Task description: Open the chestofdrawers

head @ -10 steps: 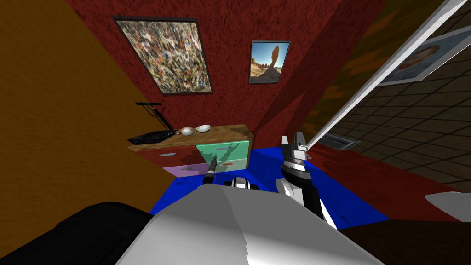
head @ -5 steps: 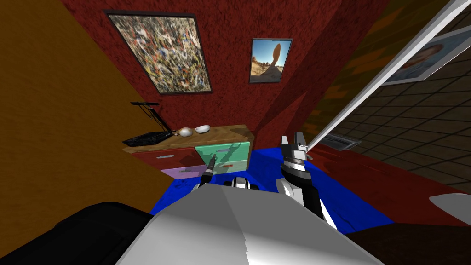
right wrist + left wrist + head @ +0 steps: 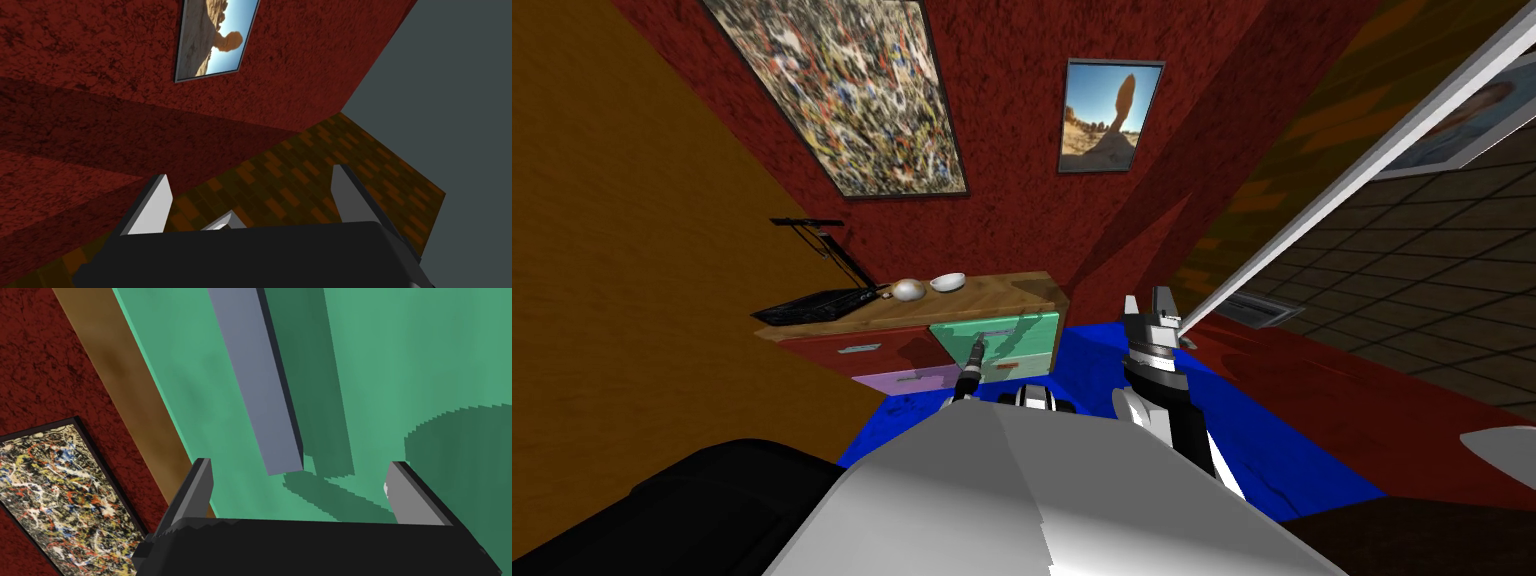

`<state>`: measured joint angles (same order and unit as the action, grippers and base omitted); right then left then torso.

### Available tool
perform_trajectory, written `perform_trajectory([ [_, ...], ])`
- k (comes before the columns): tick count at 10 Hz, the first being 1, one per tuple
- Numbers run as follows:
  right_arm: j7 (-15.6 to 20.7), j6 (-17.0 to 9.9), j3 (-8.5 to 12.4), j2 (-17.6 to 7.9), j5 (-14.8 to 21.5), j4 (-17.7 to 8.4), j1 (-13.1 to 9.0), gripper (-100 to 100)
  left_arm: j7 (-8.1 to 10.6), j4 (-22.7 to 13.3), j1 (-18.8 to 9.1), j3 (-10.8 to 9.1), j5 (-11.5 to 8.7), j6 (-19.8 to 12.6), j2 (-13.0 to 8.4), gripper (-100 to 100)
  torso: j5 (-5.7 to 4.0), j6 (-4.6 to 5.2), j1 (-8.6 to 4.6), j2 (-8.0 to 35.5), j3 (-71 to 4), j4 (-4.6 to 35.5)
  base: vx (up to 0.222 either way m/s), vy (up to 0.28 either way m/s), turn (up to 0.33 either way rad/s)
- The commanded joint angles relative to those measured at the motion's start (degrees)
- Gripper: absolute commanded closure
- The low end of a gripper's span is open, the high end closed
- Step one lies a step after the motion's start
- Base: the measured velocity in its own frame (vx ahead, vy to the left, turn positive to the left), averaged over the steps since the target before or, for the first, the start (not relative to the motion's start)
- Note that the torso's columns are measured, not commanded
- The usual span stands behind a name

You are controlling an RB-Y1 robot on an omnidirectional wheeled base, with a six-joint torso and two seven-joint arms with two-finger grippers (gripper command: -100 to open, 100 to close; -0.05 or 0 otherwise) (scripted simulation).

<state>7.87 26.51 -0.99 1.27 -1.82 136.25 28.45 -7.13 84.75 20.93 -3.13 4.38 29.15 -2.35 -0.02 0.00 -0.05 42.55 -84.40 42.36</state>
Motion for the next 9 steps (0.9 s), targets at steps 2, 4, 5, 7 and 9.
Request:
perform_trajectory([
  [2, 0.0, 0.0, 0.0, 0.0, 0.0, 0.0, 0.0, 0, 0.07, -0.12, -0.03, -0.06, -0.04, 0.13, 2.67, -100, 0.02, 0.0, 0.05, -0.22, -0.14, -0.06, 0.0, 0.0, 0.0],
  [4, 0.0, 0.0, -0.01, 0.0, 0.0, 0.0, -0.01, 0, 1.98, -1.67, -1.53, -4.31, -0.68, -0.33, 1.03, -100, 0.0, 0.04, -0.04, -0.24, -0.16, -0.07, -0.037, -0.052, -0.263],
  [5, 0.0, 0.0, -0.01, 0.01, 0.0, 0.0, -0.01, 0, 2.61, -2.18, -2.03, -5.73, -0.89, -0.5, 0.45, -100, -0.03, 0.0, -0.1, -0.18, -0.12, -0.05, -0.061, -0.073, -0.239],
  [7, 0.0, 0.0, -0.01, 0.01, 0.0, 0.0, -0.01, 0, 3.88, -3.21, -3.03, -8.57, -1.31, -0.83, -0.72, -100, 0.01, -0.01, 0.04, -0.26, -0.16, -0.07, -0.037, -0.068, -0.182],
  [9, 0.0, 0.0, -0.01, 0.0, 0.0, 0.0, -0.01, 0, 4.51, -3.72, -3.53, -9.98, -1.52, -0.99, -1.3, -100, 0.03, 0.0, 0.09, -0.31, -0.2, -0.09, -0.027, -0.05, -0.131],
])
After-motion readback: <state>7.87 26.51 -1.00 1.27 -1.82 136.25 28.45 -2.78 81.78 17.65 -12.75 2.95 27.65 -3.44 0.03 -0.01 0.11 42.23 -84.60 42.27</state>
